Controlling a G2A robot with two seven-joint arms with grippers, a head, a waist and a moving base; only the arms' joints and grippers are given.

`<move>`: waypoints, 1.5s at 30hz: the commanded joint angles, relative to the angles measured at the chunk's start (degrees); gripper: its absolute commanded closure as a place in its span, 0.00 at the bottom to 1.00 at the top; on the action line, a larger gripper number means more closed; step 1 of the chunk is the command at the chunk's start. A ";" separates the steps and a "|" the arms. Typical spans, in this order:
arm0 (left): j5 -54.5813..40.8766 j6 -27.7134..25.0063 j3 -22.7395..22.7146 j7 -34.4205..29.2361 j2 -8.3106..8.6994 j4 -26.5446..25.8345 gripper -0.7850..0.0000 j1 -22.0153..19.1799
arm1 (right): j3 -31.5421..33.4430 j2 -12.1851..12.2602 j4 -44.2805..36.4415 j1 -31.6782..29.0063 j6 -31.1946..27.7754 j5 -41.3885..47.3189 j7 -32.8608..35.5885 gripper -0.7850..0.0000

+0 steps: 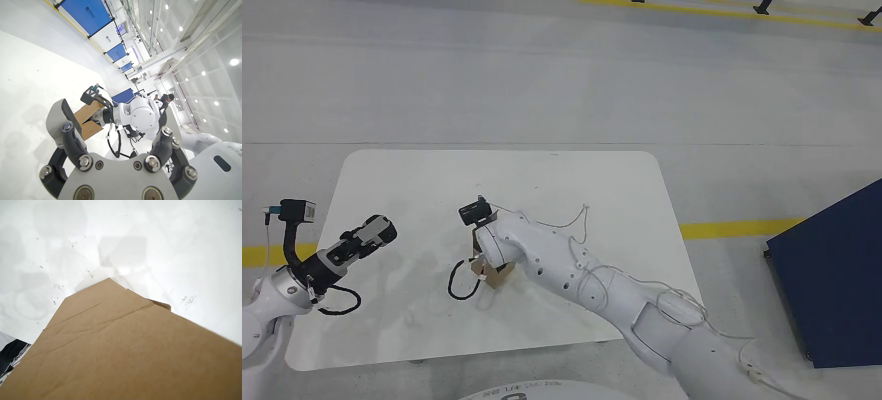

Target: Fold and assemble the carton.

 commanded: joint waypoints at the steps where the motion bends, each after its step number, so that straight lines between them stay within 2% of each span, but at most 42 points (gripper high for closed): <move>1: 0.00 0.00 0.00 0.00 0.00 0.00 0.00 0.00 | -0.28 -0.42 1.06 0.24 -0.37 0.21 0.04 1.00; 12: 0.00 0.00 0.00 0.00 0.00 0.00 0.00 0.00 | -1.07 -2.63 6.67 1.63 -2.03 1.85 -0.64 1.00; 18: 0.00 0.00 0.00 0.00 0.00 0.00 0.00 0.00 | -0.76 -3.33 6.93 1.65 -2.53 2.14 -1.71 1.00; 24: 0.00 0.00 0.00 0.00 0.00 0.00 0.00 0.00 | 1.36 -2.80 3.78 -0.13 -4.84 2.76 -3.08 1.00; 30: 0.00 0.00 0.00 0.00 0.00 0.00 0.00 0.00 | 4.01 -1.75 0.65 -2.55 -10.32 5.28 -1.99 1.00; 34: 0.00 0.00 0.00 0.00 0.00 0.00 0.00 0.00 | 4.71 -1.42 -0.33 -3.49 -10.69 4.35 -2.58 1.00; 42: 0.00 0.00 0.00 0.00 0.00 0.00 0.00 0.00 | 7.63 -0.09 -6.03 -6.34 -7.04 -2.23 -6.16 1.00; 45: 0.00 0.00 0.00 0.00 0.00 0.00 0.00 0.00 | 8.40 0.77 -10.22 -9.38 0.31 -11.60 -9.94 1.00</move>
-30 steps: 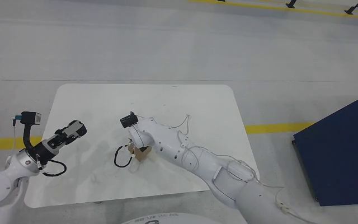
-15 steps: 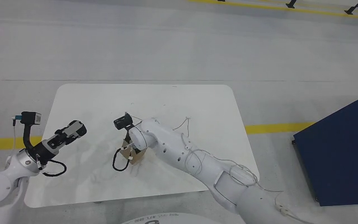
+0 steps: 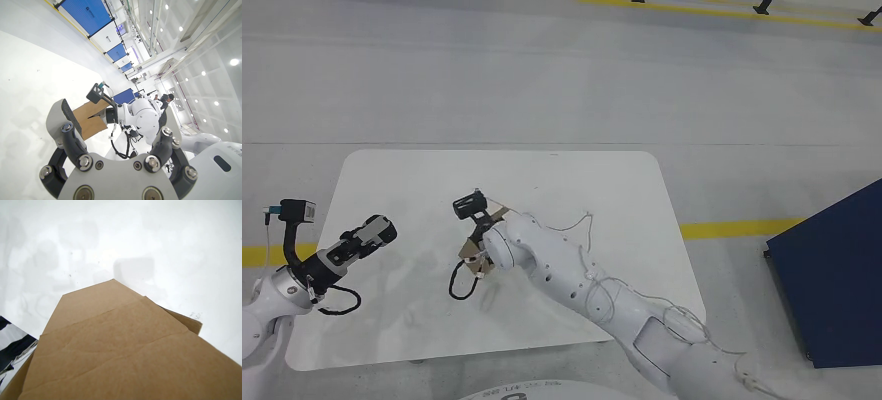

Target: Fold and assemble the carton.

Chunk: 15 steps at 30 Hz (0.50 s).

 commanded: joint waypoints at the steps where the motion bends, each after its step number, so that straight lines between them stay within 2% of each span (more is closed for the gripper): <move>1: 0.00 0.00 0.00 0.00 0.00 0.00 0.00 0.00 | 0.14 0.56 -3.25 -2.42 5.74 -7.59 -1.86 1.00; 2: 0.00 0.00 0.00 0.00 0.00 0.00 0.00 0.00 | 0.25 0.81 -4.46 -3.64 8.27 -11.05 -2.38 1.00; 5: 0.00 0.00 0.00 0.00 0.00 0.00 0.00 0.00 | 0.71 1.55 -8.42 -6.50 9.08 -17.20 -0.47 1.00; 10: 0.00 0.00 0.00 0.00 0.00 0.00 0.00 0.00 | 3.96 3.14 -12.98 -10.33 3.20 -23.67 5.49 1.00; 13: 0.00 0.00 0.00 0.00 0.00 0.00 0.00 0.00 | 7.13 3.67 -16.07 -12.23 0.65 -22.23 5.42 1.00; 15: 0.00 0.00 0.00 0.00 0.00 0.00 0.00 0.00 | 9.22 3.92 -18.61 -13.78 -2.96 -17.50 2.22 1.00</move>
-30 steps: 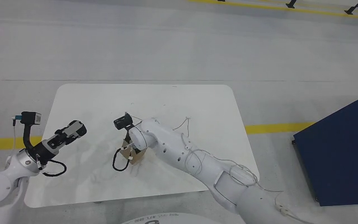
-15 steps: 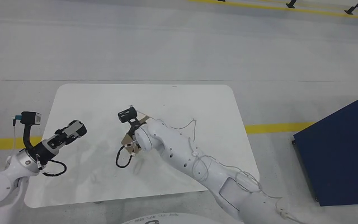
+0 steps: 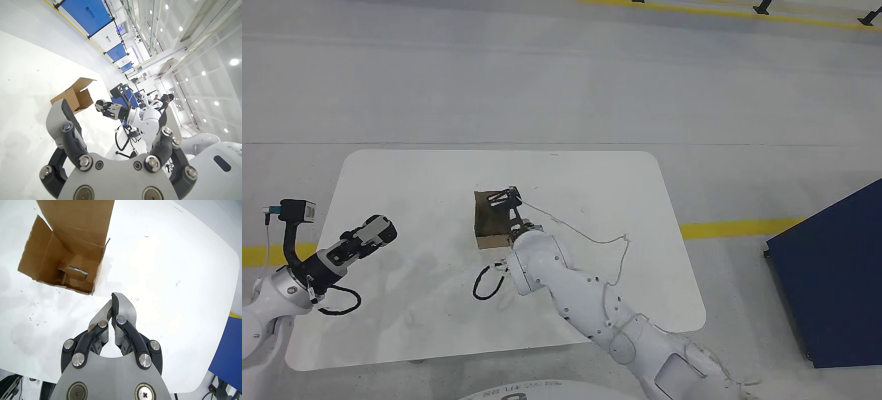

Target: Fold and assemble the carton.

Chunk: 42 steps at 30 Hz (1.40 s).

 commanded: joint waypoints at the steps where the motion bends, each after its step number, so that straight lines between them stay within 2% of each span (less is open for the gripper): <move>1: 0.00 0.00 0.00 0.00 0.00 0.00 0.00 0.00 | 2.63 0.36 -2.41 -1.64 -4.22 5.21 -3.68 1.00; 7: 0.00 0.00 0.00 0.00 0.00 0.00 0.00 0.00 | 13.22 2.00 -7.37 -7.70 -16.95 18.96 -12.90 1.00; 9: 4.66 1.60 -0.33 1.40 0.12 -0.98 0.00 -0.30 | 17.21 2.74 -7.89 -10.20 -22.46 22.42 -16.27 1.00; 12: 16.62 8.53 0.44 4.75 0.28 -3.98 0.00 -1.16 | 23.36 3.81 -7.79 -13.87 -30.70 27.48 -20.83 1.00; 15: 27.97 16.89 3.87 3.00 0.48 -5.22 0.00 -4.23 | 28.95 4.72 -6.91 -16.95 -38.19 32.46 -24.75 1.00; 18: 32.54 21.91 8.97 -2.28 0.43 -3.06 0.00 -9.58 | 33.59 5.53 -5.38 -18.90 -44.83 36.14 -27.08 1.00; 20: 34.96 23.89 11.90 -2.20 0.18 -0.41 0.00 -13.25 | 35.74 5.96 -4.39 -19.64 -47.83 37.62 -27.83 1.00; 22: 34.35 22.90 14.82 -2.28 -0.19 1.99 0.00 -16.08 | 37.34 6.32 -3.57 -20.25 -50.25 38.98 -28.30 1.00; 27: 32.26 15.70 19.38 -3.34 -0.84 10.00 0.00 -23.60 | 39.71 7.05 -1.03 -21.75 -54.95 40.33 -30.25 1.00; 31: 33.01 14.18 24.26 -3.20 -1.75 15.19 0.00 -29.74 | 40.61 7.50 2.54 -22.06 -57.84 41.28 -31.98 1.00; 42: 32.19 14.64 24.84 -2.36 -1.98 15.56 0.00 -30.49 | 41.41 8.24 3.36 -21.97 -60.08 41.39 -30.83 1.00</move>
